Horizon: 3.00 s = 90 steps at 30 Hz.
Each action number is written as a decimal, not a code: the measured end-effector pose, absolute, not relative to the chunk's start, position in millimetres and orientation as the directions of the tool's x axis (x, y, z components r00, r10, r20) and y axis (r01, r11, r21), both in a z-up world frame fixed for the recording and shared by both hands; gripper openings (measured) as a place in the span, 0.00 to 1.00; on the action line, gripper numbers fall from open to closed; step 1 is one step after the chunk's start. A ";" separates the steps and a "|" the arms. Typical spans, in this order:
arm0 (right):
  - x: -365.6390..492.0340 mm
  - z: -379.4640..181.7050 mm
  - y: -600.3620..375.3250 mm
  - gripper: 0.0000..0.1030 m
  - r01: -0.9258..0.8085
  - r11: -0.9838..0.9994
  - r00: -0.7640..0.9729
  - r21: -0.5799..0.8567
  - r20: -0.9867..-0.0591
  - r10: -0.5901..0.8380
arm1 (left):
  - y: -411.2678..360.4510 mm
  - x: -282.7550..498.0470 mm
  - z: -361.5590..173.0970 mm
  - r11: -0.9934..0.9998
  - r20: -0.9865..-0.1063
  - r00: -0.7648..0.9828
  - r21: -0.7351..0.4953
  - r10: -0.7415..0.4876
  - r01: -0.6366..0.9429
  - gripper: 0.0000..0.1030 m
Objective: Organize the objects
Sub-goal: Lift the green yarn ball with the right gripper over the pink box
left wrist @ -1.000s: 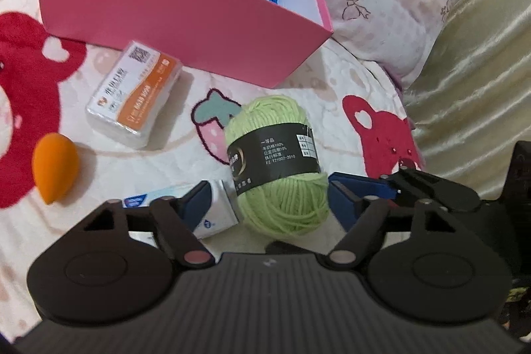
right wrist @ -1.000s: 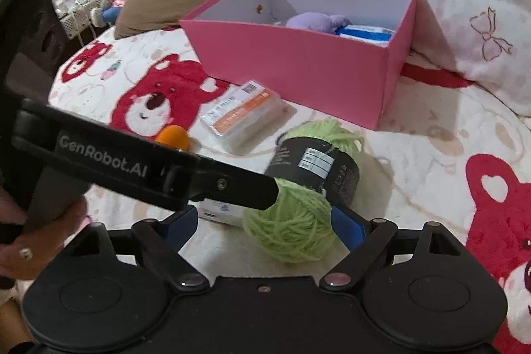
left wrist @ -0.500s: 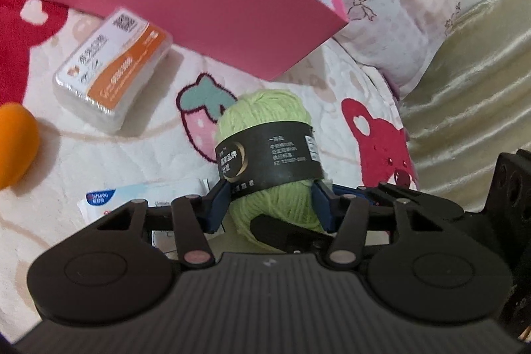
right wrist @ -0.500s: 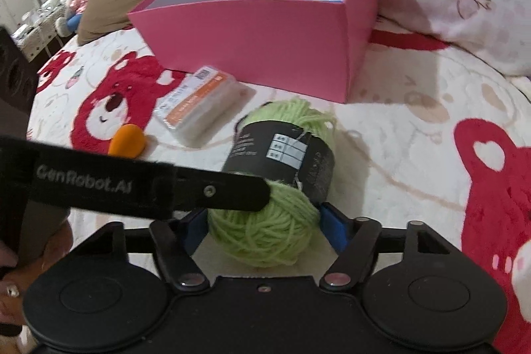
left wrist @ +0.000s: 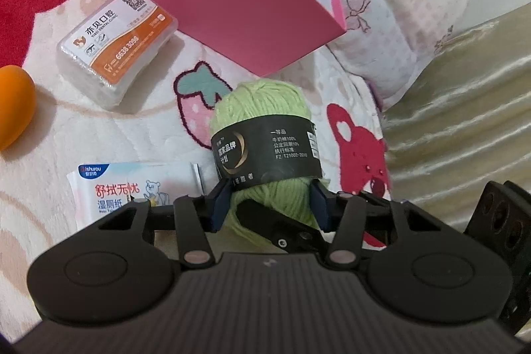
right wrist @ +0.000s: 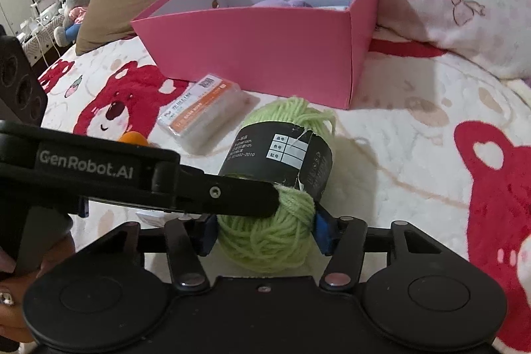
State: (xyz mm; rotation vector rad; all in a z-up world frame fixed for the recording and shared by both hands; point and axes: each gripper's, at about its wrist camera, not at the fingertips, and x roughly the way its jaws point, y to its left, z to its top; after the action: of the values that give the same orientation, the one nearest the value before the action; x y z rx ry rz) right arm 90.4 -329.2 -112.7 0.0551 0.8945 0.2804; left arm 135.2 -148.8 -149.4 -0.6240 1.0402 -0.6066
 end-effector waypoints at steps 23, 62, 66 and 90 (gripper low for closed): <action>50.4 -34.8 -260.4 0.57 -0.294 0.952 0.616 0.083 -0.745 0.255 | -82.0 91.9 -59.5 0.693 -0.616 0.378 -0.713 -0.691 0.104 0.48; 102.5 84.3 -246.8 0.57 -0.417 0.908 0.616 0.034 -0.725 0.310 | -59.2 150.8 69.0 0.704 -0.604 0.399 -0.688 -0.690 0.176 0.48; 124.6 96.2 -247.5 0.57 -0.425 0.905 0.588 0.020 -0.754 0.293 | -60.2 172.4 71.9 0.699 -0.601 0.401 -0.697 -0.691 0.160 0.48; 250.2 35.1 -277.2 0.57 -0.466 0.885 0.511 -0.009 -0.819 0.261 | -95.3 297.7 -6.0 0.728 -0.689 0.308 -0.685 -0.656 0.021 0.49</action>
State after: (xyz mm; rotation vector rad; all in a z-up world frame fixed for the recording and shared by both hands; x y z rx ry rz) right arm 250.2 -277.2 35.1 -0.2410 0.9386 0.4428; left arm 297.7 -95.3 -6.0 -0.6378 1.1860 -0.4897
